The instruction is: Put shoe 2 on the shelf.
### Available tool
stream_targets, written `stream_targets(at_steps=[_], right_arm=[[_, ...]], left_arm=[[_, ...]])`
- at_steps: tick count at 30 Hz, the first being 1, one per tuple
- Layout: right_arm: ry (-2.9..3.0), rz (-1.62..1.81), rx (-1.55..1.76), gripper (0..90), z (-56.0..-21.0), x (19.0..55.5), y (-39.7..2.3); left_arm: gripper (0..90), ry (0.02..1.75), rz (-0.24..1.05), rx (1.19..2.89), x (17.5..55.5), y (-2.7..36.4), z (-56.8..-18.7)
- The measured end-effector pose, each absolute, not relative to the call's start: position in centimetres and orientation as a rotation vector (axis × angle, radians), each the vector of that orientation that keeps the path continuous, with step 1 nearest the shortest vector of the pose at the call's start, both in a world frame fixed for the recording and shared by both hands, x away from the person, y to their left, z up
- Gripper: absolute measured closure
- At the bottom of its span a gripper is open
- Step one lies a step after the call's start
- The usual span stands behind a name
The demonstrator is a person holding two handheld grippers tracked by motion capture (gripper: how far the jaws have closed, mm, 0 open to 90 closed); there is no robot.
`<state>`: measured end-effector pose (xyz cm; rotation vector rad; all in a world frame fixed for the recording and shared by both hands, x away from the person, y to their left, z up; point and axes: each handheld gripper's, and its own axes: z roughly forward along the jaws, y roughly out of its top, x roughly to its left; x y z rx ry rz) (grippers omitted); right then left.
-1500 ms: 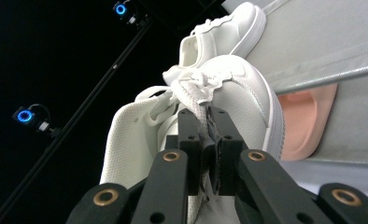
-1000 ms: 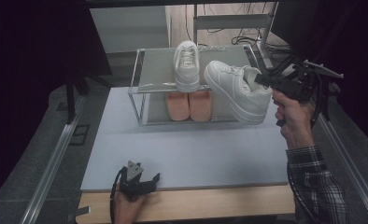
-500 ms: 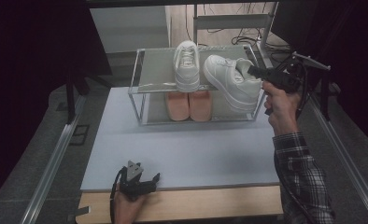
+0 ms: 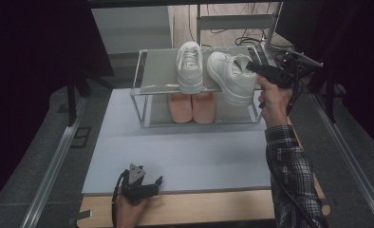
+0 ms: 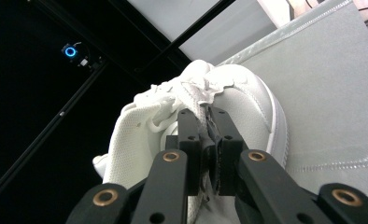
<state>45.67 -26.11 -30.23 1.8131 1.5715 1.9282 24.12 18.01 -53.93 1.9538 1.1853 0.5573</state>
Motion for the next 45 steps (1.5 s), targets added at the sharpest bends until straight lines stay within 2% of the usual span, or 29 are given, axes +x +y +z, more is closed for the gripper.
stream_targets(at_steps=[17,23,27,31,45], right_arm=[[1.532,1.889,1.76,83.5,-31.6,47.6,-23.5],[1.552,1.882,1.731,77.3,-31.5,47.4,-23.4],[1.579,1.909,1.716,64.0,-31.5,47.4,-23.4],[1.57,1.928,1.72,58.3,-31.4,47.2,-23.7],[1.634,1.878,1.602,56.2,-30.4,44.8,-25.1]], left_arm=[[12.9,1.185,0.558,1.954,24.1,18.0,-53.9],[12.9,1.185,0.559,1.954,24.1,18.0,-53.9],[12.9,1.185,0.558,1.954,24.1,18.0,-53.9],[13.0,1.185,0.558,1.954,24.1,18.0,-53.9],[12.9,1.185,0.558,1.954,24.1,18.0,-53.9]])
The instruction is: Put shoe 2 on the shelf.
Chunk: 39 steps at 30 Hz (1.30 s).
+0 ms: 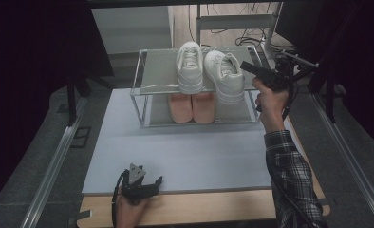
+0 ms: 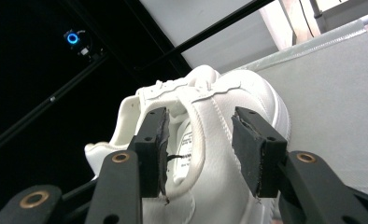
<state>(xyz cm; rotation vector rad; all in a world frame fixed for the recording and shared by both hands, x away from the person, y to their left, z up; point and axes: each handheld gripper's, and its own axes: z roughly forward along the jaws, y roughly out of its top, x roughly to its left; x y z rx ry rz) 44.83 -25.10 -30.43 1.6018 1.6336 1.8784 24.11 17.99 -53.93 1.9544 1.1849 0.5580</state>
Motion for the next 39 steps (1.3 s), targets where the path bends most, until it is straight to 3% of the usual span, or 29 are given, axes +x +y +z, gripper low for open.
stream_targets(at_steps=[18,39], right_arm=[[1.668,1.914,1.554,56.0,-30.4,41.6,-27.3],[1.756,1.915,1.518,56.4,-32.7,38.9,-28.5]], left_arm=[[12.9,1.184,0.559,1.954,24.1,18.0,-53.9],[12.9,1.185,0.559,1.954,24.1,18.0,-53.9]])
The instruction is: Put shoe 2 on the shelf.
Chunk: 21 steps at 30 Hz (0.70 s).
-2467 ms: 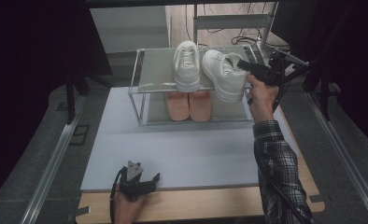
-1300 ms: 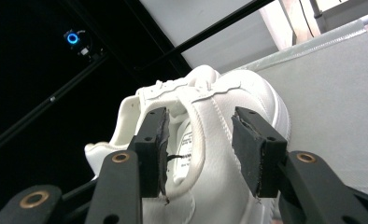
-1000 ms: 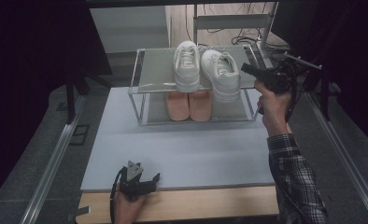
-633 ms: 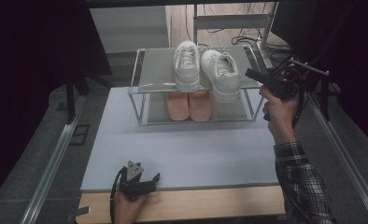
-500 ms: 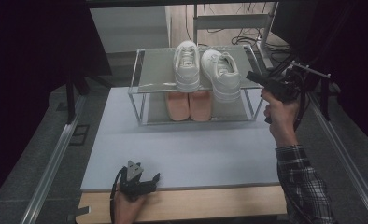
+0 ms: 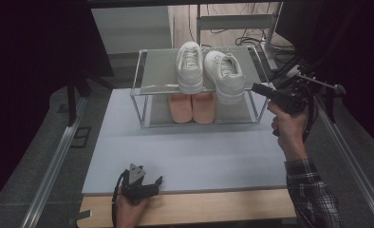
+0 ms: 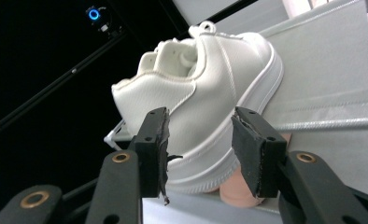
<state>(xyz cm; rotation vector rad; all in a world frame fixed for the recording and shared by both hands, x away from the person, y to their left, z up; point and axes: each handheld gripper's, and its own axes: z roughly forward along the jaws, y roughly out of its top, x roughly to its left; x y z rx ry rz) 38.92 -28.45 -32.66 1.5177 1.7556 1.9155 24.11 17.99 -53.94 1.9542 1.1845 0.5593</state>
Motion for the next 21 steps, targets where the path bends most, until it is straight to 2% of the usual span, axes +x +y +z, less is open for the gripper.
stream_targets(at_steps=[16,21], right_arm=[[1.875,1.889,1.482,70.3,-34.3,38.0,-27.7],[1.9,1.858,1.488,78.3,-34.9,38.0,-27.3]], left_arm=[[12.9,1.184,0.559,1.954,24.1,18.0,-53.9],[12.9,1.186,0.558,1.955,24.1,18.0,-53.9]])
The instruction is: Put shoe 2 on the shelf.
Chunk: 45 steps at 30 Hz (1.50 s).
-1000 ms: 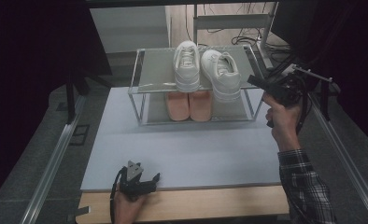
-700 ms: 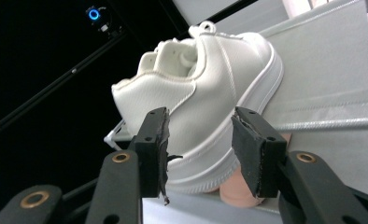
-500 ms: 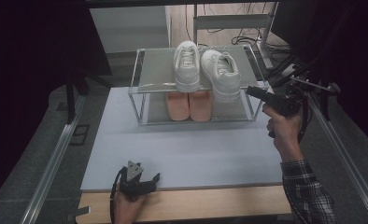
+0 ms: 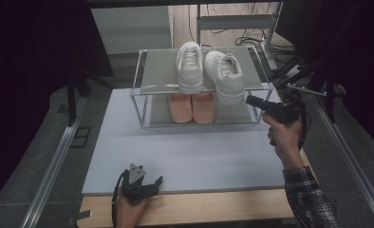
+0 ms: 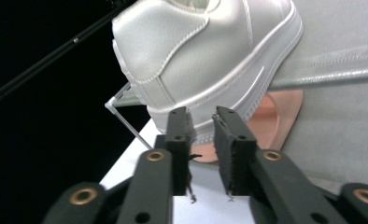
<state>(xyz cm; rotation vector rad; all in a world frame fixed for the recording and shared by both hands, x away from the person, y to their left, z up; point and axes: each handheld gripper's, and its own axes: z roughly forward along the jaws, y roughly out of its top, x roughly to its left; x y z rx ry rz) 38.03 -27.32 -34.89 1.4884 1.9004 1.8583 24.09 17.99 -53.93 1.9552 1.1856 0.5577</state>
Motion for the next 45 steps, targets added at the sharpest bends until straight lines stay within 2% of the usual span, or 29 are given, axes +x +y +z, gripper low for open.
stream_targets(at_steps=[7,45], right_arm=[[1.928,1.837,1.512,89.5,-35.7,38.4,-26.9],[1.957,1.77,1.509,89.7,-36.8,40.2,-24.1]], left_arm=[[13.0,1.186,0.558,1.955,24.1,18.0,-53.9],[12.9,1.186,0.557,1.957,24.1,18.0,-53.9]])
